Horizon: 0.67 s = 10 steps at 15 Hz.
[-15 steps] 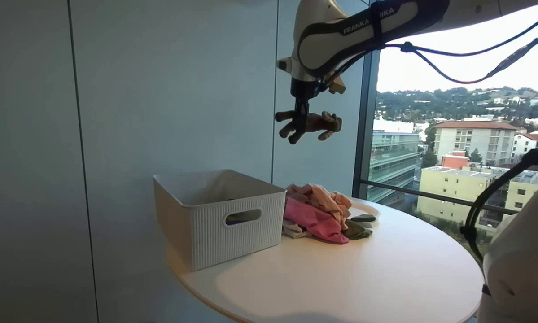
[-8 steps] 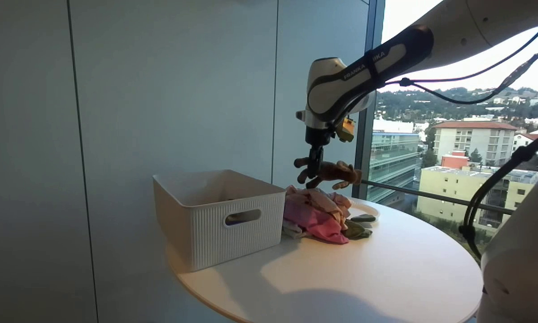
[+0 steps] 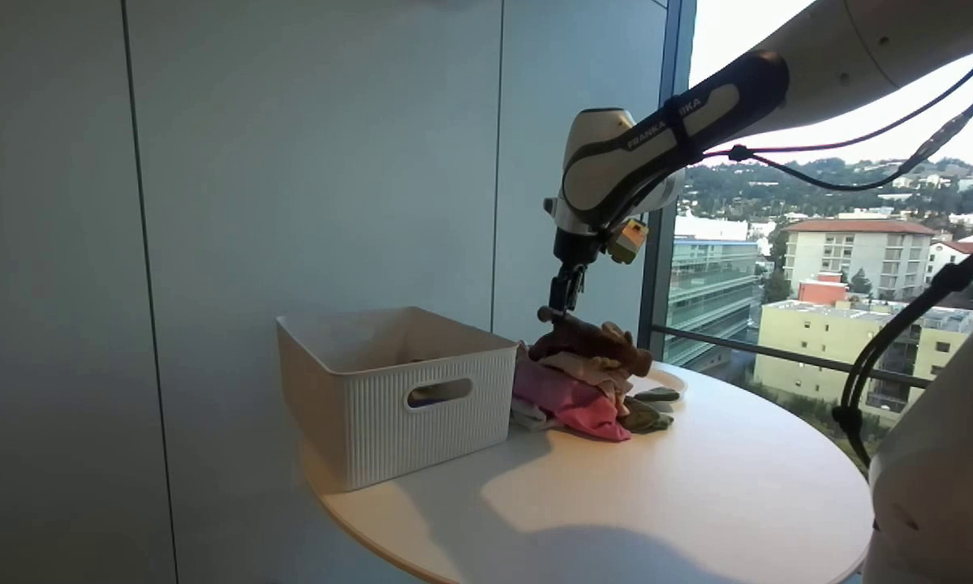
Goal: Remove all the objects in the basket
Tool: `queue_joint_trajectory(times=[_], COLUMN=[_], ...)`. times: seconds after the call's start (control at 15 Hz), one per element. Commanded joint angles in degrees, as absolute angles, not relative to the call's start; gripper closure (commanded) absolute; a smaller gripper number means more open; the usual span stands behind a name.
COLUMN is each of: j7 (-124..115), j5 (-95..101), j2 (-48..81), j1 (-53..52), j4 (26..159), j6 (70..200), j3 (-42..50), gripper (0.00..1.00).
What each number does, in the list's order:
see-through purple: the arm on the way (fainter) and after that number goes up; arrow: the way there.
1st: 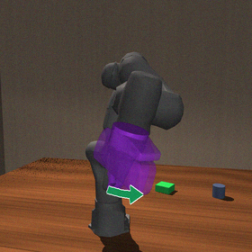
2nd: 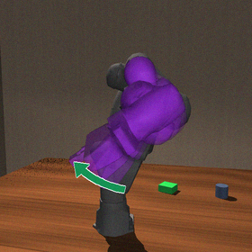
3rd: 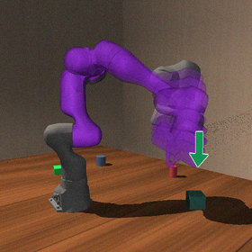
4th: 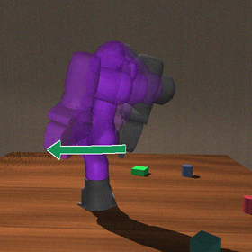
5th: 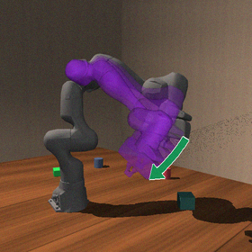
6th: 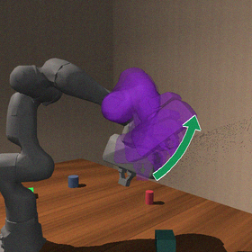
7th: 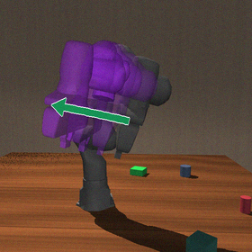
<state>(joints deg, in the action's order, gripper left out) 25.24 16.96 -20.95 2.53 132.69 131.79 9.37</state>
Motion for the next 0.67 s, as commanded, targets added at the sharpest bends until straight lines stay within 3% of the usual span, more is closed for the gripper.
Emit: queue_joint_trajectory(times=[0.0,0.6], j7=[21.82,21.02], j5=[17.24,17.19], j2=[-30.43,-37.30], j1=[3.93,3.40], j4=[134.79,134.35], j6=[129.37,126.95], j3=[7.79,7.91], gripper=[0.00,0.00])
